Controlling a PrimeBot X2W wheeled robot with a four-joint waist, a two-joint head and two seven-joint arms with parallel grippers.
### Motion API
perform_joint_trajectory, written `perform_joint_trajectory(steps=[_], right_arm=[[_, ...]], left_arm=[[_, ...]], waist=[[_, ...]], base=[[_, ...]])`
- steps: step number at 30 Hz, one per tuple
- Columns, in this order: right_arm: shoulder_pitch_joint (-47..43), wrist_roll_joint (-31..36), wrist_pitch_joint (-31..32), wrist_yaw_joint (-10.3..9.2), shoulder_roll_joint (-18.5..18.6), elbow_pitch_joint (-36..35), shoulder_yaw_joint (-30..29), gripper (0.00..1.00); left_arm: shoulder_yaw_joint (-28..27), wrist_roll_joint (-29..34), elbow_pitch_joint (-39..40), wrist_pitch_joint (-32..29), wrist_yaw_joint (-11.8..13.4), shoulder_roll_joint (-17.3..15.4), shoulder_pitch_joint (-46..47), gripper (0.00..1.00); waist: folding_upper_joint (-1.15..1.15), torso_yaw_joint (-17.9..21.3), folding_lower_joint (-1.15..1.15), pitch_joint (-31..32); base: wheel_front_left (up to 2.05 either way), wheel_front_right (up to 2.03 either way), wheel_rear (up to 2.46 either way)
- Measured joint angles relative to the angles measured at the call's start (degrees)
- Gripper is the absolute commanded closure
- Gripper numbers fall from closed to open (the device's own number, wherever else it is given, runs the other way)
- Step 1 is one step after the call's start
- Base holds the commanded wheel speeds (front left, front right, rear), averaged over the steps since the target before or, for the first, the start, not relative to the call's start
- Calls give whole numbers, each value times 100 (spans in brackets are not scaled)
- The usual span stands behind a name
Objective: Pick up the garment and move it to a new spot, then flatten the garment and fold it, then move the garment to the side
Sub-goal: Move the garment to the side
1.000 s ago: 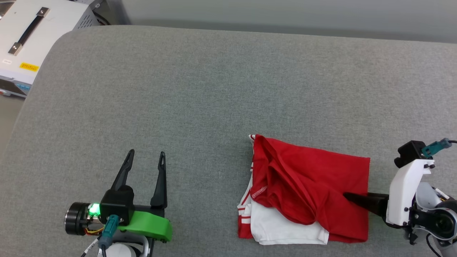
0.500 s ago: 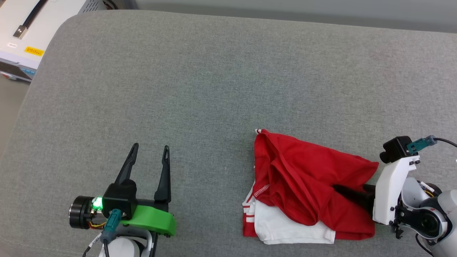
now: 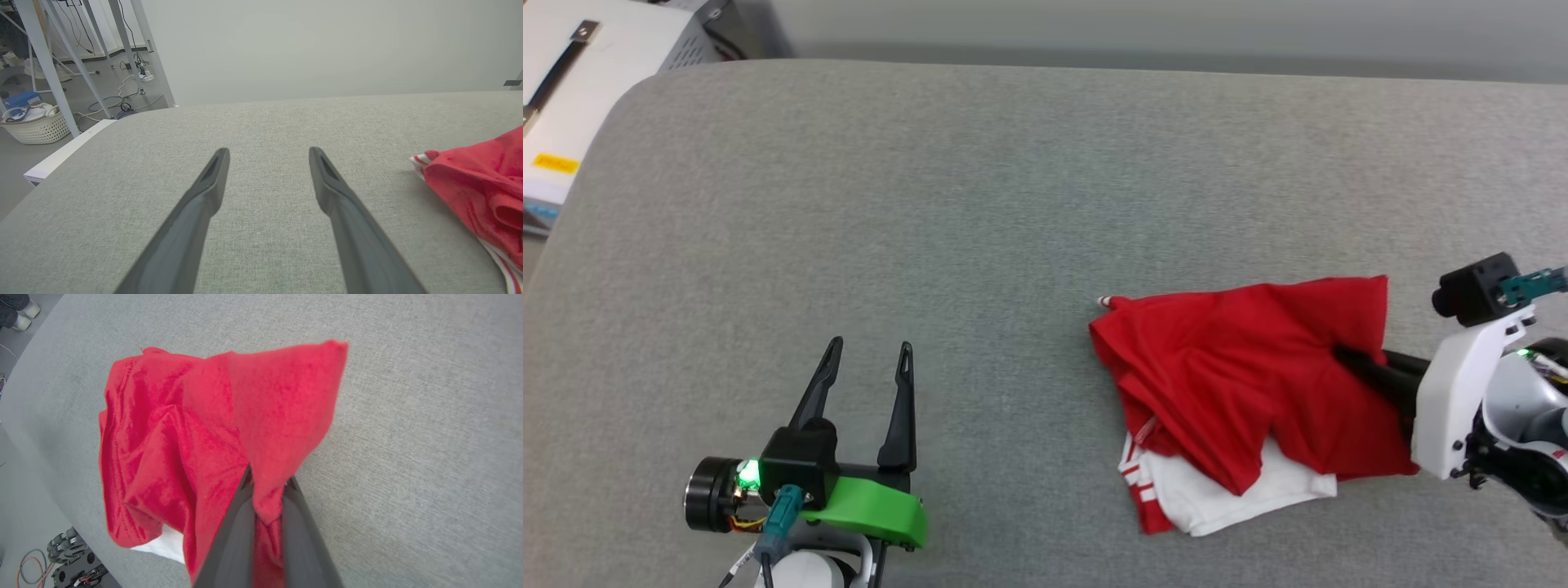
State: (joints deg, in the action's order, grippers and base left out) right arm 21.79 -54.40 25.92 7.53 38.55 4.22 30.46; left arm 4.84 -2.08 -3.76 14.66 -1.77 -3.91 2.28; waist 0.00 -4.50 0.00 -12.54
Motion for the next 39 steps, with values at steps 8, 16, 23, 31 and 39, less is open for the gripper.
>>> perform_joint_trajectory(steps=[8, 16, 23, 31, 39], right_arm=[[203, 242, -107, 0, 504, -245, -93, 100], [406, 333, -244, 0, 564, -181, -315, 100], [756, 441, -309, 0, 769, 232, -582, 100], [1256, 637, -181, 0, 1444, 1051, -1091, 100], [1729, 1080, -147, 0, 1711, 1937, -1623, 100]], left_arm=[[3, 1, 81, 0, -2, 19, -26, 0], [-44, 9, 141, 0, -9, 15, 6, 0], [0, 68, 305, 0, -59, -7, 282, 0], [90, 141, 670, 0, -110, -37, 737, 0], [227, 154, 928, 0, -110, -43, 1061, 0]], waist=[[0, 512, 0, 19], [0, 1053, 0, -93], [0, 1277, 0, -451], [0, 1211, 0, -1146], [0, 1025, 1, -1866]], base=[[0, 0, 0], [0, 0, 0], [0, 0, 0], [0, 0, 0], [0, 0, 0]])
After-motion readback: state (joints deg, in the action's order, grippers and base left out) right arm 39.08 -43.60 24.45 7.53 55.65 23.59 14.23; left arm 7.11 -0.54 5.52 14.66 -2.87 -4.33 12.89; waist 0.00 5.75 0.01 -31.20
